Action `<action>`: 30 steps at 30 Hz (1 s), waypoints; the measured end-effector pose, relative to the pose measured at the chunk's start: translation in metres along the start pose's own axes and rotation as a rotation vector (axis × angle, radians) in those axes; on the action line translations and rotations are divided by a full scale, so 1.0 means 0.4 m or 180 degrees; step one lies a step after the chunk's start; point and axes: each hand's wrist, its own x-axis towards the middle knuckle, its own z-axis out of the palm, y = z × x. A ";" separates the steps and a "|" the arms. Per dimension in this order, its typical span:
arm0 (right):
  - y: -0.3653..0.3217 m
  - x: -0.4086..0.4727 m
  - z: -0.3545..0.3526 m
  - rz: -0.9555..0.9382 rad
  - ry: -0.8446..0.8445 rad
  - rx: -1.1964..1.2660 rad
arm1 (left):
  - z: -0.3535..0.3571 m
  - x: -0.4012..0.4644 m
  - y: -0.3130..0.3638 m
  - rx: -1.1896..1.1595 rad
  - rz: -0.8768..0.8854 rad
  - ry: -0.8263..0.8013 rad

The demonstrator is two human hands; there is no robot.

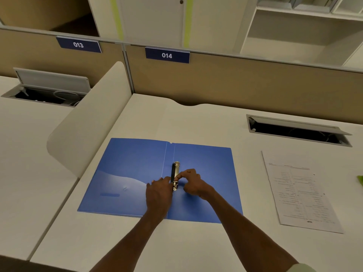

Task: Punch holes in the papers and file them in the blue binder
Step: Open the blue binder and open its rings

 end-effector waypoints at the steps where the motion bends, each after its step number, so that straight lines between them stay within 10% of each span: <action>1: 0.004 0.000 0.002 0.0022 0.0005 -0.0039 | 0.001 0.004 0.001 0.0013 0.0013 -0.0004; 30: 0.010 -0.007 -0.032 0.0073 -0.0215 0.0123 | -0.007 0.018 0.020 -0.0269 -0.0741 -0.0240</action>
